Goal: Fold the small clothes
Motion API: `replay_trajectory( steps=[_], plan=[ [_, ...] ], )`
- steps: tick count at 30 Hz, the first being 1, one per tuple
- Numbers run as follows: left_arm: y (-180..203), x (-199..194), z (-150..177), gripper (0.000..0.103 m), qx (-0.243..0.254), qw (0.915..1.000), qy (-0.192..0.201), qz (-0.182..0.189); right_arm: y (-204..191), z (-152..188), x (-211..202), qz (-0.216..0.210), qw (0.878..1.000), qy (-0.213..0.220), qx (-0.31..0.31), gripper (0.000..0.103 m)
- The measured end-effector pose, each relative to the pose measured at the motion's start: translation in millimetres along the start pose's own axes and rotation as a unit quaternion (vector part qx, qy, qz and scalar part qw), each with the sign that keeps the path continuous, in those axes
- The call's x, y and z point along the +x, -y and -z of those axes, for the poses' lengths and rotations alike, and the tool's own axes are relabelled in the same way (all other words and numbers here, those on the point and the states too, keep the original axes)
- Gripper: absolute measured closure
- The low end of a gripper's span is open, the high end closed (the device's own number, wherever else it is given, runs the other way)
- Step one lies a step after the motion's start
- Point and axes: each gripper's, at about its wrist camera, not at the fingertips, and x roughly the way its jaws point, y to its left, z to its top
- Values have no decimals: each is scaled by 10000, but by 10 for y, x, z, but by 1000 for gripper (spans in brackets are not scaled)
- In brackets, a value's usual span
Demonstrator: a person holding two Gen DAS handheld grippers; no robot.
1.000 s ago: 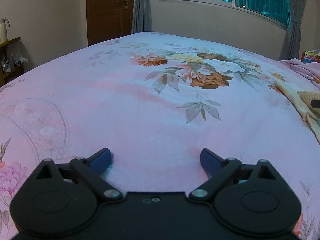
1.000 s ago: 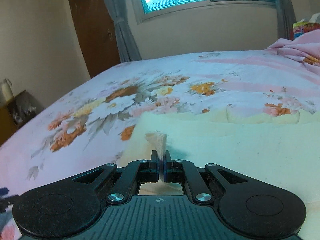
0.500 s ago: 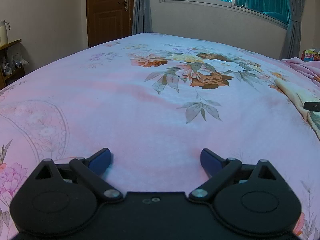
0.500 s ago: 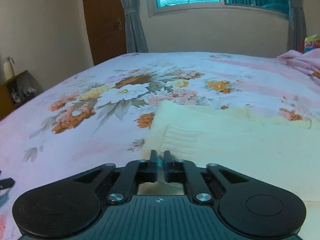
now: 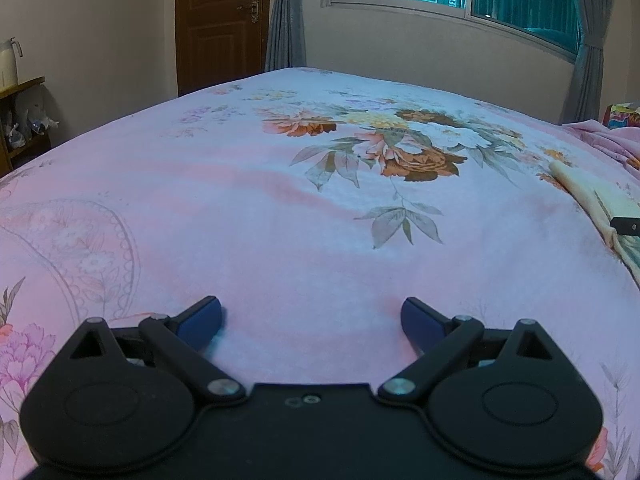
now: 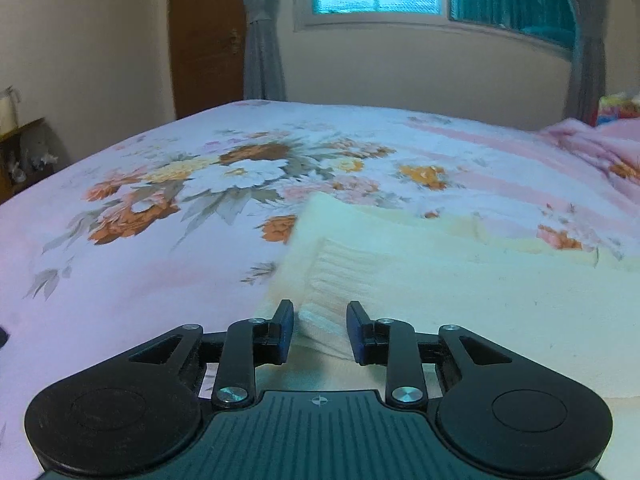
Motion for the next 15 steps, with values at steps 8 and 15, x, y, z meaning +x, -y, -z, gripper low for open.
replay_trajectory(
  steps=[8, 15],
  plan=[
    [14, -9, 6, 7, -9, 10000, 14, 0, 141, 20, -1, 158, 9991, 23, 397, 101],
    [23, -14, 8, 7, -7, 10000, 38, -15, 15, -40, -1, -197, 9992, -42, 357, 100]
  ],
)
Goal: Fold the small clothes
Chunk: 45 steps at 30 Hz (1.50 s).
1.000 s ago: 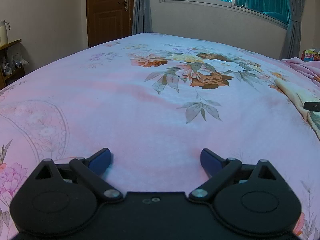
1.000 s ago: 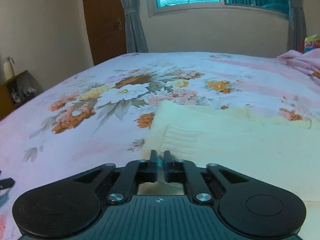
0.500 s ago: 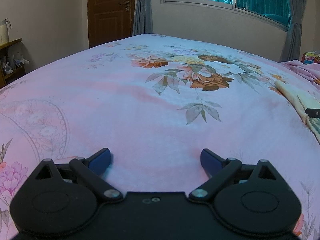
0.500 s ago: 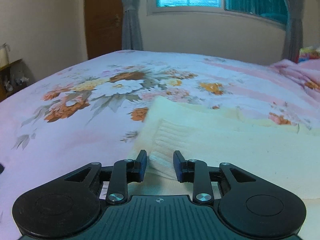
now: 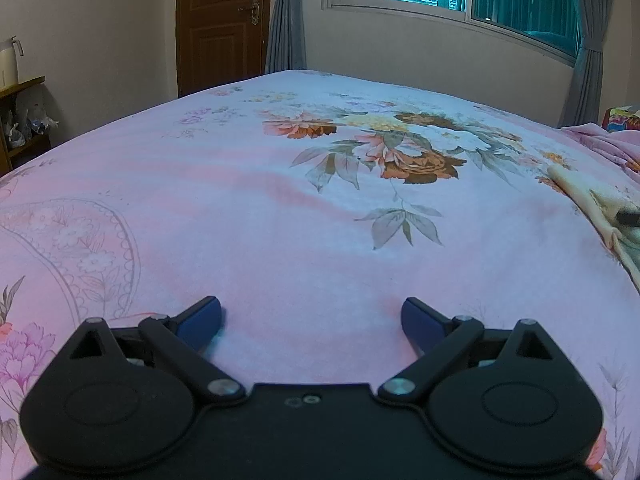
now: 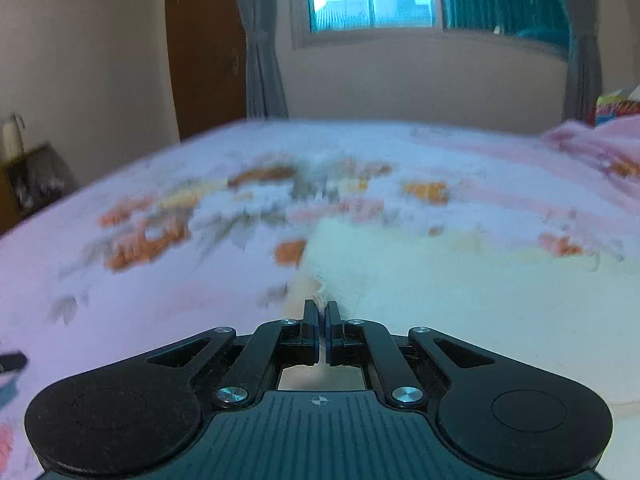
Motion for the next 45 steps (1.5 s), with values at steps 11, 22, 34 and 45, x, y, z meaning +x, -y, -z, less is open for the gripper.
replay_trajectory(
  steps=[11, 22, 34, 45],
  plan=[
    [162, -130, -143, 7, -277, 9990, 237, 262, 668, 40, -824, -76, 9950, 718, 691, 85],
    [2523, -10, -626, 7, 526, 9725, 792, 2126, 2330, 266, -1370, 1529, 9800, 577, 1138, 86],
    [3184, 898, -954, 7, 1552, 9774, 129, 1430, 3048, -85, -698, 1696, 9767, 373, 1260, 85],
    [2857, 593, -548, 6, 1587, 9807, -213, 1118, 2757, 391, -1122, 1919, 9781, -368, 716, 48]
  ],
)
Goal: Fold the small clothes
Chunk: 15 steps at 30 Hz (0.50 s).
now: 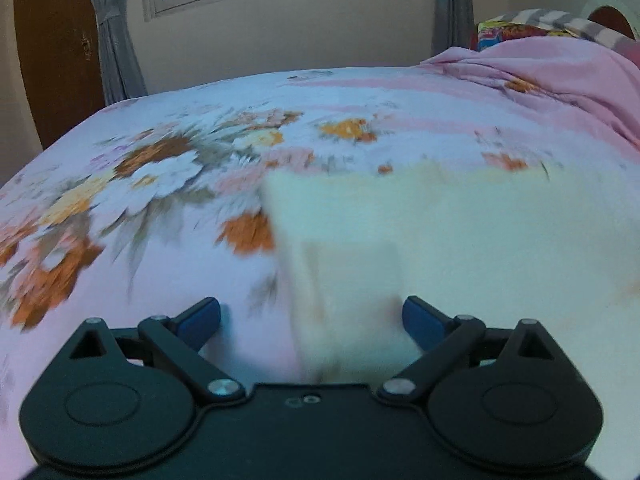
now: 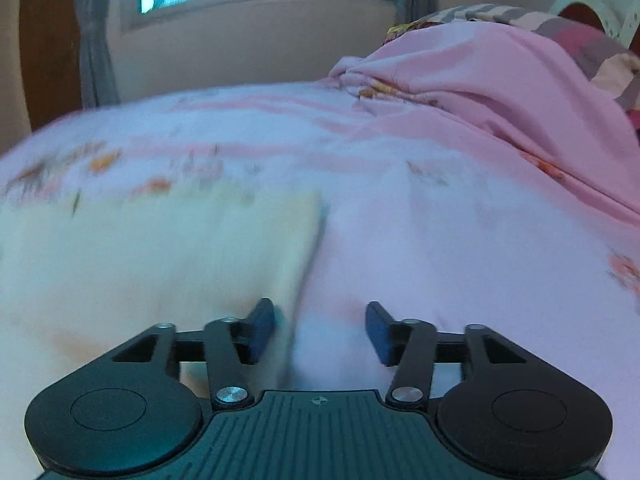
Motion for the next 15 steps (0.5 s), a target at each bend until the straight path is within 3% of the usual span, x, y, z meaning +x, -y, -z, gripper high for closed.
replay_trajectory(
  steps=[3, 5, 7, 15],
  plan=[
    [11, -237, 111, 6, 24, 9998, -145, -136, 50, 128, -294, 158, 9997, 103, 159, 48],
    [38, -401, 146, 6, 159, 9995, -182, -199, 80, 168, -571, -119, 9988, 317, 345, 48],
    [61, -607, 209, 6, 324, 9991, -82, -257, 38, 215, -825, -100, 9985, 464, 282, 48],
    [159, -1359, 508, 6, 634, 9978, 120, -138, -70, 542, -1789, -489, 9961, 625, 376, 48]
  ],
)
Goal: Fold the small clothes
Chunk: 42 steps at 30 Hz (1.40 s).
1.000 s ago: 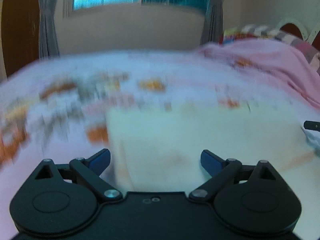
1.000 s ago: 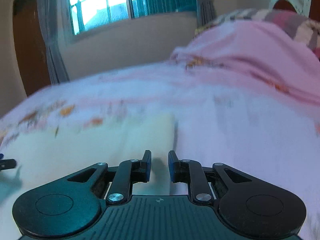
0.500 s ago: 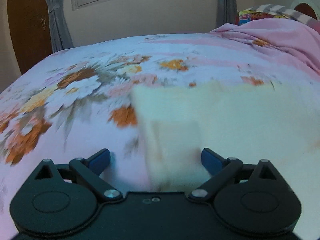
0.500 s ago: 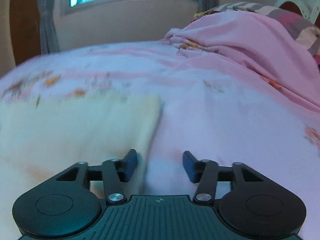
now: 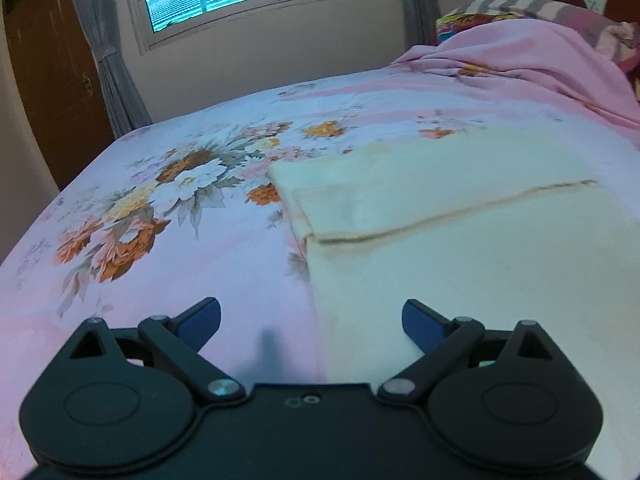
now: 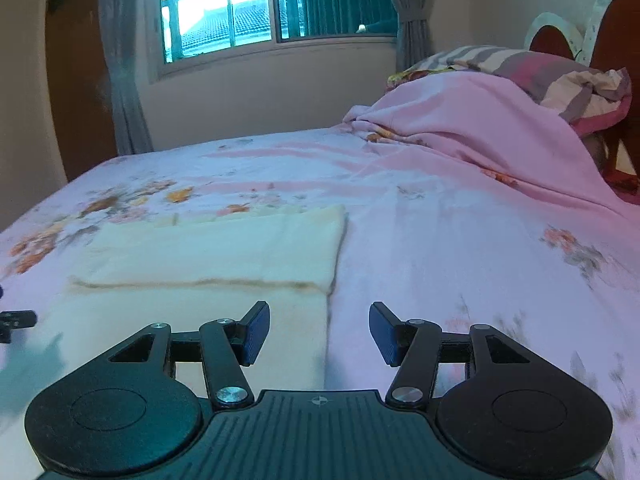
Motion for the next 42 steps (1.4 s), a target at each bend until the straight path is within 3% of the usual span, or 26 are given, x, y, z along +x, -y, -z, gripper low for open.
replay_trajectory(
  steps=[4, 9, 12, 15, 21, 26, 28, 35, 39, 41, 42],
  plan=[
    [-123, -423, 344, 6, -333, 9992, 34, 230, 109, 257, -552, -180, 9989, -26, 424, 48],
    [-217, -789, 976, 6, -619, 9968, -357, 360, 259, 740, -1176, -194, 9971, -181, 708, 48],
    [-227, -961, 1313, 6, -752, 9946, -587, 398, 259, 1015, -1433, -205, 9950, -358, 914, 48],
    [-252, -1160, 1530, 6, -947, 9926, -470, 596, 236, 1230, -1552, -386, 9902, -556, 1220, 48],
    [-342, -1378, 1643, 9, -1283, 9791, -559, 1476, 182, 1468, -1688, -731, 9813, -711, 1633, 48],
    [-444, -1322, 1689, 10, -1865, 9580, -559, 2105, 293, 1507, -1683, -902, 9724, -758, 2013, 48],
    [-468, -1266, 1687, 10, -2049, 9498, -573, 2294, 325, 1498, -1674, -955, 9703, -790, 2076, 64],
    [-441, -1212, 1697, 11, -2404, 9322, -560, 2647, 340, 1543, -1659, -1119, 9662, -839, 2164, 67],
    [-445, -1198, 1703, 13, -2441, 9305, -526, 2682, 342, 1541, -1645, -1121, 9651, -840, 2211, 67],
    [-442, -1223, 1714, 18, -2390, 9330, -441, 2655, 346, 1539, -1644, -1144, 9647, -826, 2224, 67],
    [-435, -1232, 1719, 40, -2356, 9345, -408, 2638, 347, 1540, -1638, -1149, 9645, -825, 2232, 67]
  ],
)
